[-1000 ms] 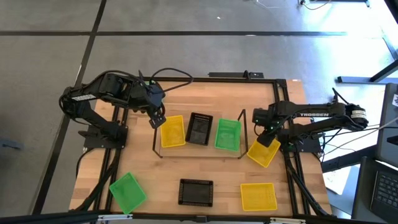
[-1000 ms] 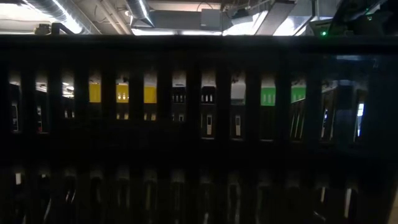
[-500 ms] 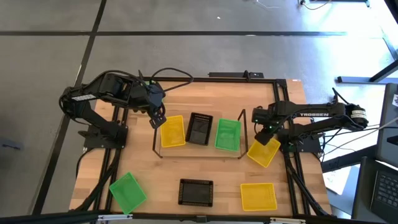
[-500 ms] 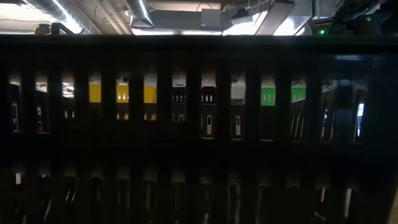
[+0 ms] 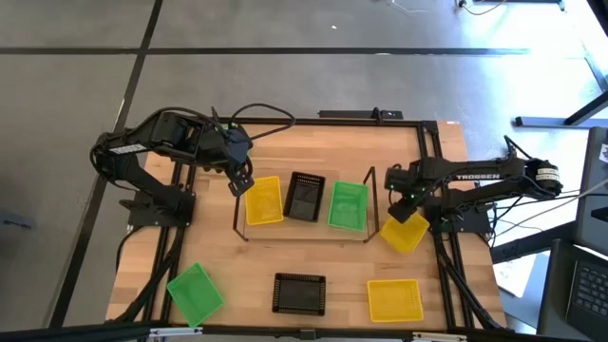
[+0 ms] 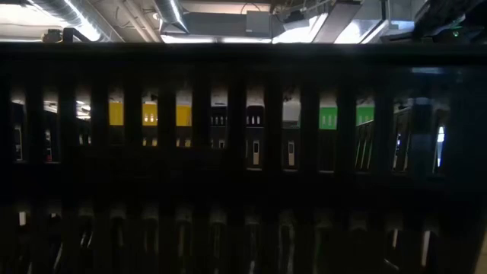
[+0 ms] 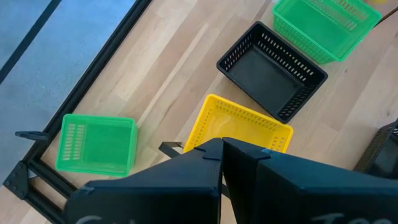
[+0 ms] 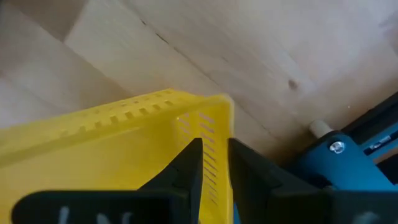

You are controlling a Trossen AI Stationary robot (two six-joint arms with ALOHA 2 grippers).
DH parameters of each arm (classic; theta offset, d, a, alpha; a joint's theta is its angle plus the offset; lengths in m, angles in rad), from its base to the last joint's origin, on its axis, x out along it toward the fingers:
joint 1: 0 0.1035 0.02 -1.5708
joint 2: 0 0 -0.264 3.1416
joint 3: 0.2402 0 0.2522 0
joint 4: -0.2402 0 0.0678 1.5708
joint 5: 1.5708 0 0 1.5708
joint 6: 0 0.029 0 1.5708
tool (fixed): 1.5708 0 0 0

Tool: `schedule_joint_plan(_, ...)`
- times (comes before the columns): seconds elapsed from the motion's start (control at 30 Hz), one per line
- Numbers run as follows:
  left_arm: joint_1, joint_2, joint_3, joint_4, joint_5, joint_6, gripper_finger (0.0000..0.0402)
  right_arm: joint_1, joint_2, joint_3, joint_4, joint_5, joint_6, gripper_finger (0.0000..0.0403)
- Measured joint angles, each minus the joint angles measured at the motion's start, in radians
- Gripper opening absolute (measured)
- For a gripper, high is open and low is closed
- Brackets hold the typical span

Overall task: Stack baskets on shelf by color
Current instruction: Stack the top yellow bin on top of the yellow bin on the shelf

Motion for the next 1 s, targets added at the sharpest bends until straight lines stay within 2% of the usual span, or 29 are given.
schedule_joint_plan(0.23,0.0,0.0,0.0,0.0,0.0,0.0,0.0,0.0,0.0,0.016,0.013,-0.004,-0.005,0.0074)
schedule_joint_plan(0.43,0.0,0.0,0.0,0.0,0.0,0.0,0.0,0.0,0.0,0.07,0.014,0.056,-0.008,0.0074)
schedule_joint_plan(0.57,0.0,0.0,0.0,0.0,0.0,0.0,0.0,0.0,0.0,0.071,-0.002,0.056,-0.009,0.0074)
schedule_joint_plan(0.73,0.0,0.0,0.0,0.0,0.0,0.0,0.0,0.0,0.0,0.071,-0.015,0.118,-0.063,0.0074)
schedule_joint_plan(1.0,0.0,0.0,0.0,0.0,0.0,0.001,0.0,0.0,0.0,0.071,-0.014,0.101,-0.144,0.0074)
